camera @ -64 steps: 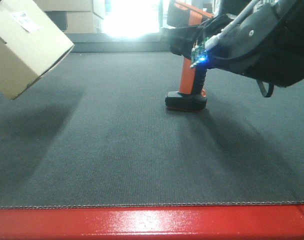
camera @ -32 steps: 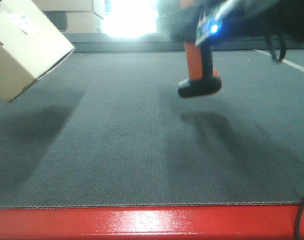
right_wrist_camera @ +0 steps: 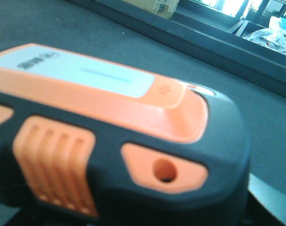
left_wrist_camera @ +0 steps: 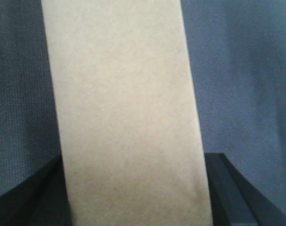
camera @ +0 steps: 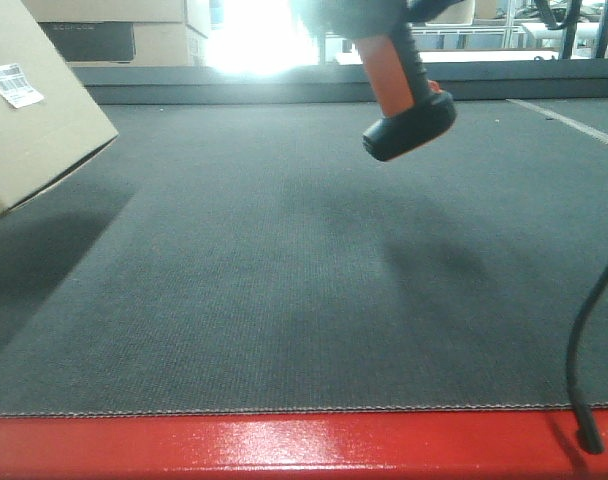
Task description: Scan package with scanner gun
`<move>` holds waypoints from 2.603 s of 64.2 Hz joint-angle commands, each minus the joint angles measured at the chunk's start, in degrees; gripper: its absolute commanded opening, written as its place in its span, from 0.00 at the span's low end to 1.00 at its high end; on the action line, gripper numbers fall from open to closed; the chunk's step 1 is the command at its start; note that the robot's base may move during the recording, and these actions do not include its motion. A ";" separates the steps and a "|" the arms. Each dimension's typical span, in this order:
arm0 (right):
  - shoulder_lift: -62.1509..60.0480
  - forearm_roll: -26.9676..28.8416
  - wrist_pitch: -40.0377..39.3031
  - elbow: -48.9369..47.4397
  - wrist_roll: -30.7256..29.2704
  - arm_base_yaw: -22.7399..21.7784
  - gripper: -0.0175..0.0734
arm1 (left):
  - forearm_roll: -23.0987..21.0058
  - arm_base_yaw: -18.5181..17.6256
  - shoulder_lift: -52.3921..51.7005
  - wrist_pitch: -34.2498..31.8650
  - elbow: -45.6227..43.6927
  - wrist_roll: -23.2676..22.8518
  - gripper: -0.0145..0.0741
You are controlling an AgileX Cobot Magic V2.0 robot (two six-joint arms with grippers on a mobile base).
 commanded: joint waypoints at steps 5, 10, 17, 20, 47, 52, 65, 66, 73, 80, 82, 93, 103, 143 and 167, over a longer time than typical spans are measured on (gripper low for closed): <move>-1.21 -0.67 -2.65 -0.94 -1.97 -1.50 0.02 | -0.46 -0.25 -0.81 -0.07 -0.07 -0.32 0.04; -1.21 -0.67 -1.91 -0.94 -3.86 -2.26 0.02 | -0.46 -0.25 -0.81 -0.07 -0.07 -0.32 0.04; -1.21 -0.67 -1.65 -0.94 -4.64 -2.73 0.02 | -0.46 -0.25 -0.81 -0.07 -0.07 -0.32 0.04; -1.21 -0.67 -1.65 -0.94 -5.22 -2.89 0.02 | -0.46 -0.25 -0.81 -0.07 -0.07 -0.32 0.04; -1.21 -0.67 -0.93 -0.94 -6.11 -2.89 0.02 | -0.46 -0.25 -0.81 -0.07 -0.07 -0.32 0.04; -1.21 -0.67 -0.93 -0.94 -6.11 -2.89 0.02 | -0.46 -0.25 -0.81 -0.07 -0.07 -0.32 0.04; -1.21 -0.67 -0.93 -0.94 -6.11 -2.89 0.02 | -0.46 -0.25 -0.81 -0.07 -0.07 -0.32 0.04; -1.21 -0.67 -0.93 -0.94 -6.11 -2.89 0.02 | -0.46 -0.25 -0.81 -0.07 -0.07 -0.32 0.04; -1.21 -0.67 -0.93 -0.94 -6.11 -2.89 0.02 | -0.46 -0.25 -0.81 -0.07 -0.07 -0.32 0.04; -1.32 -0.28 -0.94 -0.94 -6.11 -2.89 0.02 | -0.58 -0.25 -0.81 -0.07 -0.07 -0.32 0.04; -1.30 0.57 -1.16 -0.94 -5.81 -2.89 0.02 | -0.58 -0.25 -0.81 -0.07 -0.07 -0.32 0.04; -2.16 7.87 -2.99 -1.03 -5.04 -2.89 0.02 | -1.38 -0.25 -0.81 -0.07 -0.07 -0.32 0.04; -2.50 15.36 -3.24 -2.51 -4.29 -2.89 0.02 | -1.76 -0.25 -0.81 -0.07 -0.07 -0.32 0.04; -1.33 0.61 -14.35 3.39 21.18 -2.89 0.02 | -2.06 -0.25 -0.81 -0.07 -0.07 -0.32 0.04; 6.02 -8.38 -24.70 4.96 30.20 -2.89 0.02 | -2.30 -0.25 -0.81 -0.07 -0.07 -0.32 0.04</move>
